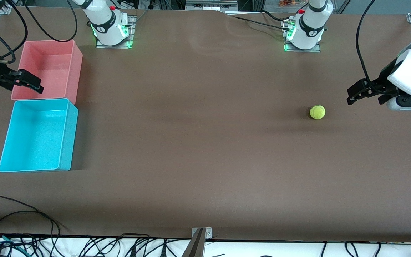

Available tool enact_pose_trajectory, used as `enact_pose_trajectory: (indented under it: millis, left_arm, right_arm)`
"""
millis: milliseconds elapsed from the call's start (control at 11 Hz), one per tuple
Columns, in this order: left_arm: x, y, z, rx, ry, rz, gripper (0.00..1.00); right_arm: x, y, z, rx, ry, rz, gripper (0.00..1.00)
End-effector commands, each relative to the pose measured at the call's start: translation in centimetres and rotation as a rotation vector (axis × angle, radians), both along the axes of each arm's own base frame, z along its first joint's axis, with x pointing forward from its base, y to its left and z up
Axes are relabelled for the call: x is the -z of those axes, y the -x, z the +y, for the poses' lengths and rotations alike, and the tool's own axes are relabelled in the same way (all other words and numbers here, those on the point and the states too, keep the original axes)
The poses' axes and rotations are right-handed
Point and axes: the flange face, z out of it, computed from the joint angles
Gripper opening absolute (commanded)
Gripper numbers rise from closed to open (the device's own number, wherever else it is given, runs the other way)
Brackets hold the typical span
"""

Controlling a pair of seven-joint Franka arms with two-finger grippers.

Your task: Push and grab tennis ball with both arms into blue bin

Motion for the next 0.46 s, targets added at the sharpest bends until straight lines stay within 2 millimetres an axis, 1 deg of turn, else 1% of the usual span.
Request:
enact_pose_trajectory:
  millis: [0,365]
  left_arm:
    - [-0.31,0.07,0.16,0.018,-0.01,0.004,1.0]
    - [-0.22,0.03,0.07,0.015,-0.01,0.005,1.0]
  right_arm:
    - [-0.53,0.2,0.3,-0.011,-0.001,0.005,1.0]
    - [-0.71,0.2,0.61,-0.012,-0.015,-0.001,1.0]
